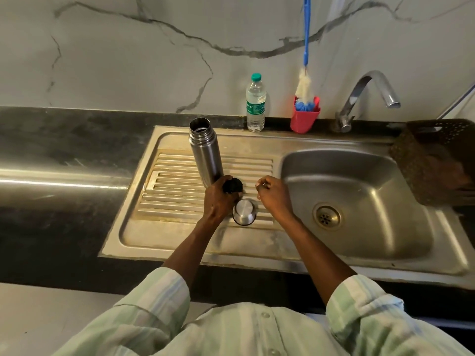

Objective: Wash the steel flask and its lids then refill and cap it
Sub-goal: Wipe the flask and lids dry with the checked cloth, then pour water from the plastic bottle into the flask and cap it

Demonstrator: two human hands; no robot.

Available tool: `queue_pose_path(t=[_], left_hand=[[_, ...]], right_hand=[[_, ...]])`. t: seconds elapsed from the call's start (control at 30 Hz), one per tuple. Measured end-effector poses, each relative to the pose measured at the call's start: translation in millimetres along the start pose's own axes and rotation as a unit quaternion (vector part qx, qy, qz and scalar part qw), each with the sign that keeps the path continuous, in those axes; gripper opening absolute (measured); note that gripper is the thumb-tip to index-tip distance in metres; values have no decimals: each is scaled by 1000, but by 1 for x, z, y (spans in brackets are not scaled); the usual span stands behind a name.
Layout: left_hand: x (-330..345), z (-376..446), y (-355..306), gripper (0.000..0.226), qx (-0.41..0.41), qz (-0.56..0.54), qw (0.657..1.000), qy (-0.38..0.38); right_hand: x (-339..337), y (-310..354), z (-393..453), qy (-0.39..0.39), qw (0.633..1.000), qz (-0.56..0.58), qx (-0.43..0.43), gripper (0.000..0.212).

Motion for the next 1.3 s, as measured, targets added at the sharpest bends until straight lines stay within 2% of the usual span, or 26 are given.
queue_pose_path(t=[0.17,0.33,0.5,0.63,0.77,0.93,1.03,1.1,1.17,1.3], left_hand=[[-2,-2,6,63,-5,5,1000,-6],[-16,-19,6,46,19,11,998,-64],[-30,-42,10,36,6,-29,990,-140],[-34,-57,16,25,-8,-45,985,-168],[-34,-67,26,27,-18,-41,985,-168],[-56,-67,17,19,18,-54,974,-221],[-73,-63,-17,15,116,-61,955,-267],[-69,-58,-54,13,199,-63,949,-237],[-58,-45,-87,17,230,-83,952,-184],[-35,3,-124,36,165,-142,972,-82]], right_hand=[[-8,3,-5,19,1000,-16,-18,15],[-14,-4,-12,32,999,-20,-25,16],[-8,-4,-25,61,996,-30,-52,13],[0,-3,-31,71,995,-27,-65,7],[5,4,-29,63,995,-26,-73,8],[6,17,-23,39,997,-17,-71,17],[-2,32,-8,6,997,3,-80,13],[-15,51,12,-28,996,11,-89,11],[-31,74,38,-66,993,-2,-99,7],[-60,133,94,-100,980,-88,-146,17]])
Point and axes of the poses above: each hand's wrist, its own z-axis towards the middle knuckle, its own x-axis out of the palm, y = z × x, the point moved 9 cm from there along z, towards the middle knuckle, and after that the axes turned 7 degrees about -x, right-handed, at the moved point
